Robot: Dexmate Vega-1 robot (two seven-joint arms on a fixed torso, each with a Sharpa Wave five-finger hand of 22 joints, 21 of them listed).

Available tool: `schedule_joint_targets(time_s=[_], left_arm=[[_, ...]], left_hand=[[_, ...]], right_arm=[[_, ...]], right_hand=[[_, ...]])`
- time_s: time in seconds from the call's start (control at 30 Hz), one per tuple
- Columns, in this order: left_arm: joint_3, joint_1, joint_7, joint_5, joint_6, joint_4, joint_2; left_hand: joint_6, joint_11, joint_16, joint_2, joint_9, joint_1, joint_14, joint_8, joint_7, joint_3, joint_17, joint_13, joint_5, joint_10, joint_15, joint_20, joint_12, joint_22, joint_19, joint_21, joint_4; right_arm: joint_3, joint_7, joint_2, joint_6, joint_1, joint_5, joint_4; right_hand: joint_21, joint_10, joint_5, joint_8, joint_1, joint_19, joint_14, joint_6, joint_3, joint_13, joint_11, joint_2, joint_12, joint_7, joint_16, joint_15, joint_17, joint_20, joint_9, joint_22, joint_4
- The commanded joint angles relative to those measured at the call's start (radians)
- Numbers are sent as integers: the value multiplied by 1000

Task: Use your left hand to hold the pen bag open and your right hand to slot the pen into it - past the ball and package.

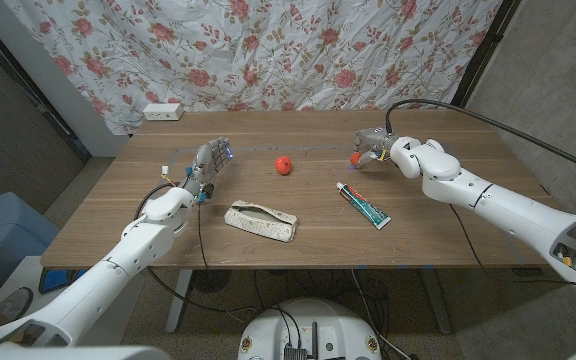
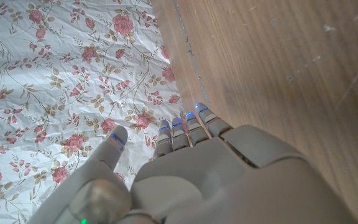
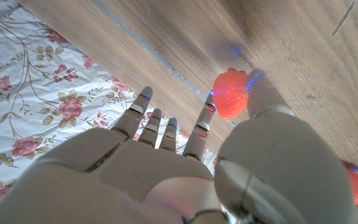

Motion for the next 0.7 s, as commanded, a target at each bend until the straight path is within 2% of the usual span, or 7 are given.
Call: schedule_joint_targets(time_s=[0.03,0.2,0.23,0.33,0.53,0.6,0.7], left_arm=[[-12,46,11,24,21,-88,60],[-10,53,-2,42,53,-122,105],[-9,52,-9,47,57,-126,115],[-9,56,-11,60,58,-135,128],[-7,77,12,131,39,-167,167],[-7,83,13,153,49,-187,191],[-10,91,15,187,51,-213,220]], left_hand=[[22,-6,-3,53,4,1,9,2,-5,6,2,5,-2,12,-5,0,0,4,10,1,-17],[26,-8,-2,48,4,8,12,1,-12,7,1,5,-4,15,-12,-1,0,3,13,1,-31],[28,-20,-3,45,4,13,13,1,-14,7,1,5,-6,18,-13,-3,0,3,14,0,-40],[32,-21,-3,42,4,18,12,1,-18,8,1,5,-7,20,-17,-3,0,3,16,0,-50],[69,-29,1,50,4,42,30,8,-27,18,0,5,-9,52,-29,-2,8,3,35,4,-88],[89,-39,-1,50,4,52,32,11,-49,20,0,5,-11,61,-31,-2,8,3,38,3,-106],[106,-46,-1,47,5,60,36,12,-57,20,0,5,-13,73,-41,-4,10,3,47,4,-123]], right_arm=[[32,28,-21,-28,-28,-9,-74],[41,24,-17,-40,-39,-10,-83],[41,25,-16,-40,-39,-11,-85],[42,30,-15,-45,-39,-17,-89],[48,21,0,-77,-46,-24,-90],[46,24,4,-88,-45,-29,-90],[44,25,6,-92,-44,-32,-90]], right_hand=[[-2,10,-1,8,6,2,9,10,0,2,-3,2,4,-4,7,-2,3,2,2,2,8],[-2,12,-2,10,6,4,12,14,-2,2,-3,3,3,-4,8,-1,4,2,2,2,9],[-2,13,-2,10,6,4,13,14,-2,2,-3,4,3,-4,8,-1,4,2,2,2,9],[-2,14,-2,11,6,5,14,15,-2,2,-3,4,3,-4,9,-1,5,2,3,2,10],[-2,20,-2,13,7,7,19,17,-4,2,-4,5,4,-4,11,-3,6,2,3,2,10],[-2,22,-3,13,7,9,21,18,-4,2,-4,5,4,-4,12,-3,6,3,3,2,11],[-1,23,-3,14,7,10,23,19,-5,2,-4,5,4,-4,12,-3,6,2,3,2,11]])
